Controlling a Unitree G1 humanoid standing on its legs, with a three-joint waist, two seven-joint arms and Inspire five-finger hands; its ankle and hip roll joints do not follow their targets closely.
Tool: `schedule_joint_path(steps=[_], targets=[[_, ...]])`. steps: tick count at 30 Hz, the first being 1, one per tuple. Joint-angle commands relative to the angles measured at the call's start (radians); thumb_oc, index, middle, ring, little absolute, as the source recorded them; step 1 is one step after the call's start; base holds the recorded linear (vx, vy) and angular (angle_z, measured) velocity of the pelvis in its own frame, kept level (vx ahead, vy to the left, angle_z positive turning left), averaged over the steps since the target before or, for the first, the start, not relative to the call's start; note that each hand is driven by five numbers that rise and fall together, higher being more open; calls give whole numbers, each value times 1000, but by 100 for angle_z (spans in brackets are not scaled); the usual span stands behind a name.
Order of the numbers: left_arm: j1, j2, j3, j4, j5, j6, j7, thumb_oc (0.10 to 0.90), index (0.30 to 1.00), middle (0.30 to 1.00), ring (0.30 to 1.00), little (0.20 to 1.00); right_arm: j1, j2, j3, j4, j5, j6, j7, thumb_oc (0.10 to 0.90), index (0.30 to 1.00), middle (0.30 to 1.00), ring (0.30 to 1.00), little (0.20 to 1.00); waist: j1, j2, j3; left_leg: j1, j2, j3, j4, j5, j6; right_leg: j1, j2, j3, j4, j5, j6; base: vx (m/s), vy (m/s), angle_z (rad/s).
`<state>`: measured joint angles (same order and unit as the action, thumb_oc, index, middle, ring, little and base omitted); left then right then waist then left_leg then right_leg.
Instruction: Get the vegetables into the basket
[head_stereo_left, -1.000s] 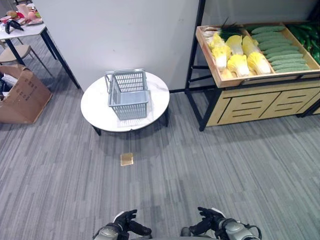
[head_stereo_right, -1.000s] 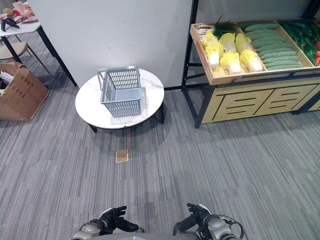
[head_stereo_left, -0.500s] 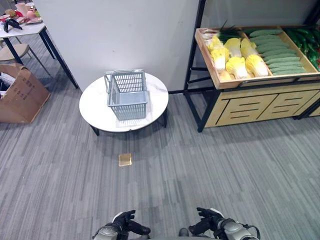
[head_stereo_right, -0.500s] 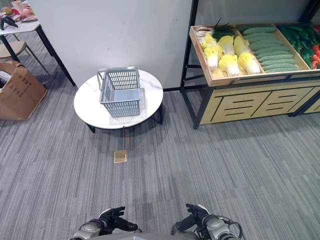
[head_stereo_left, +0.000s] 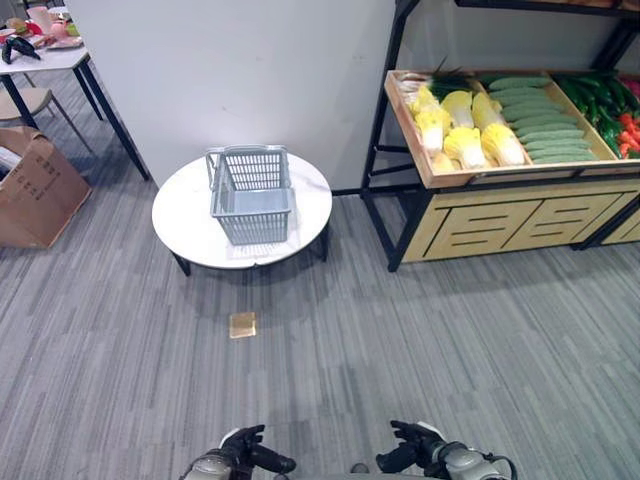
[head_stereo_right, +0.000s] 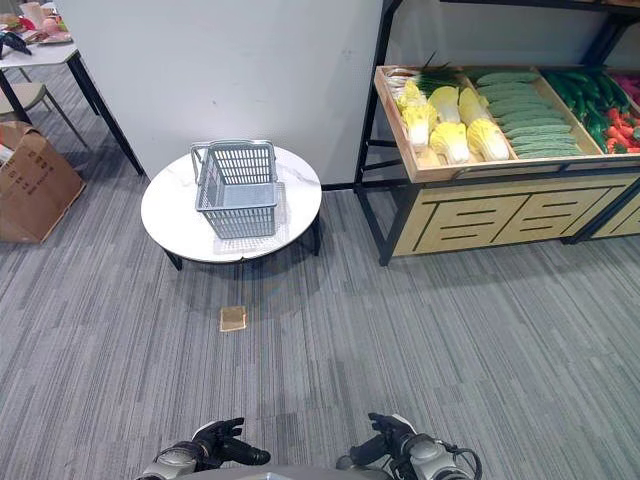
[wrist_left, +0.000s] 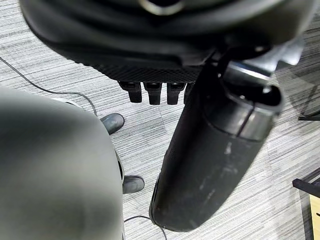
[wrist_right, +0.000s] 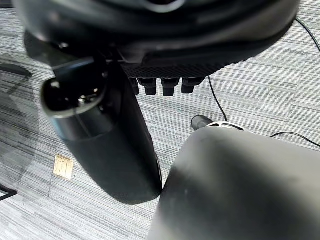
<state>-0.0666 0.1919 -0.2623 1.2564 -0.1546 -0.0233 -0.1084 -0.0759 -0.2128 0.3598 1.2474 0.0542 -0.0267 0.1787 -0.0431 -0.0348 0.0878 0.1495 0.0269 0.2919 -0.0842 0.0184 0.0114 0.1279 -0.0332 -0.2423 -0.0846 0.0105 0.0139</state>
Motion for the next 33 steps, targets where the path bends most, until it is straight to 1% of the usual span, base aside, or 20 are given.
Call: schedule_joint_path(steps=[1,4,10,15,16,17,18,24,33], targets=[[-12,-20,-16,77,45,-6,10,900,1000,1000,1000,1000,15,2,59,77,2,10,19,900,1000,1000,1000,1000,1,14,10,13,58,-11,-3,6,-111,10,-93,20,-3,54,151,0,0,0],[-16,-18,-20,78,52,-4,12,900,1000,1000,1000,1000,15,3,59,78,0,13,20,900,1000,1000,1000,1000,-1,10,12,6,57,-11,-3,7,-113,6,-96,13,-3,58,151,0,0,0],[-8,-14,-13,91,62,-3,19,900,1000,1000,1000,1000,22,5,59,78,-4,13,19,900,1000,1000,1000,1000,2,5,8,15,63,-3,-3,4,-116,17,-86,7,-3,49,148,24,-2,0],[-6,-6,-1,98,64,-1,24,900,1000,1000,1000,1000,29,8,75,61,-12,11,24,900,1000,1000,1000,1000,7,-4,12,19,71,-2,-3,4,-119,14,-78,9,-3,44,146,17,-31,0],[-5,-5,2,98,62,-1,26,900,1000,1000,1000,1000,29,9,77,60,-12,11,24,900,1000,1000,1000,1000,8,-5,13,19,73,-2,-3,5,-120,13,-77,9,-3,43,146,8,-32,0],[-6,-9,7,76,19,-18,36,900,1000,1000,1000,1000,27,9,89,50,-12,11,26,900,1000,1000,1000,1000,7,-5,18,18,74,-2,-3,7,-120,11,-74,12,-3,43,143,12,-55,-1],[-22,-13,9,71,14,-5,28,900,1000,1000,1000,1000,19,13,100,50,-16,19,29,900,1000,1000,1000,1000,6,-6,22,17,78,-3,-3,9,-120,7,-71,16,-3,43,141,7,-40,-1],[-23,-15,19,68,-1,-1,20,900,1000,1000,1000,1000,21,4,102,39,-20,18,26,900,1000,1000,1000,1000,7,-3,33,10,84,-6,-3,17,-125,-1,-62,21,-3,39,134,-5,-48,-1],[-33,-14,1,56,9,-3,16,900,1000,1000,1000,1000,13,-14,95,30,-10,12,25,900,1000,1000,1000,1000,0,10,47,-6,96,-13,-3,41,-138,-8,-47,15,-3,36,124,-15,-31,-1]])
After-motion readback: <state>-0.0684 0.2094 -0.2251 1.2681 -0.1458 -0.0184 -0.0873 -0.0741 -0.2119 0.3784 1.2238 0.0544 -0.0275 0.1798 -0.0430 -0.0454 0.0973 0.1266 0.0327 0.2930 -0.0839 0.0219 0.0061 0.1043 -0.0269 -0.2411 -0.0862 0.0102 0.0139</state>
